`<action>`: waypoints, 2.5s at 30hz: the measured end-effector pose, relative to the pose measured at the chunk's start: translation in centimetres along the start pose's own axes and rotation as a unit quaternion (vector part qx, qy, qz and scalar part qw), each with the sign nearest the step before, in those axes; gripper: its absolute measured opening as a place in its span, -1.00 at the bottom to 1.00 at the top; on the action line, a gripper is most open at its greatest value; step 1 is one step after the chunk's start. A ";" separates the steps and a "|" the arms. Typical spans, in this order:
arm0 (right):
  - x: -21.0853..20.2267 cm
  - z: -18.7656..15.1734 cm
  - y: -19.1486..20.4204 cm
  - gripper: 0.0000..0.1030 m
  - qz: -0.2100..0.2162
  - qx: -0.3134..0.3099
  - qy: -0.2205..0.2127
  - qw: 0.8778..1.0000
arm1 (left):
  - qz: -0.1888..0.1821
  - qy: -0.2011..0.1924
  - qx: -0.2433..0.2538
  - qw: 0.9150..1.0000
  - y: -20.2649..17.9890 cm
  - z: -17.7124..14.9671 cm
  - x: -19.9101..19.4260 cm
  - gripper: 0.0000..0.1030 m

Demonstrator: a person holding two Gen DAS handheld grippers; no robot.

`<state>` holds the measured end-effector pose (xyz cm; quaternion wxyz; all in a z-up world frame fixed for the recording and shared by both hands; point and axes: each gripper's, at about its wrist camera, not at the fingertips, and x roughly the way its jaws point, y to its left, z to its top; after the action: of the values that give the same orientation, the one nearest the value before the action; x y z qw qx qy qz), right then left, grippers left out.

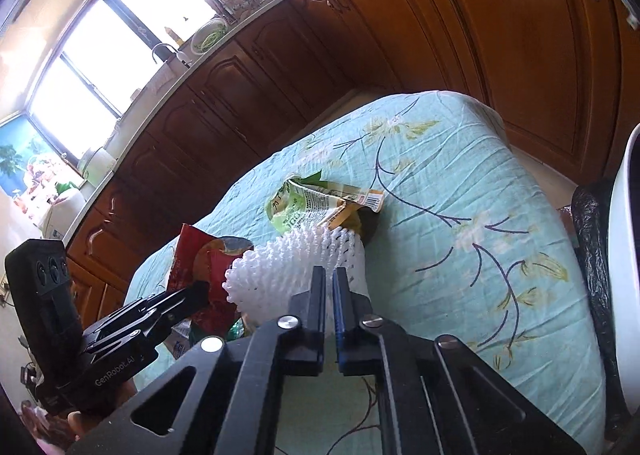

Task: Collect trash
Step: 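Grasp the red snack bag with the left tool while the right tool grasps the white foam net, then carry both items over the bin and open both tools to drop them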

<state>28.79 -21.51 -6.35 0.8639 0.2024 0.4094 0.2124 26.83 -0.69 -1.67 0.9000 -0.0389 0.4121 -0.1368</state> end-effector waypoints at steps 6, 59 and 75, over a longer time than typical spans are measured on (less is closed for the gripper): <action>-3.7 -1.2 0.7 -1.00 0.001 -0.017 -0.028 0.999 | -0.011 -0.021 -0.016 1.000 -0.1 -0.5 -2.3 -0.71; -20.5 -5.3 -10.1 -0.77 -0.138 0.033 -0.131 0.981 | -0.135 -0.009 0.061 0.989 -16.0 -2.7 -3.9 -0.72; -21.6 -3.8 -13.9 -0.77 -0.169 0.043 -0.133 0.976 | -0.134 0.017 0.115 0.984 -23.4 -0.2 0.1 -0.72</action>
<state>16.18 -43.92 -2.38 0.9245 0.1935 0.3280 0.0172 21.75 -23.16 2.40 0.8646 0.0124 0.4001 -0.3036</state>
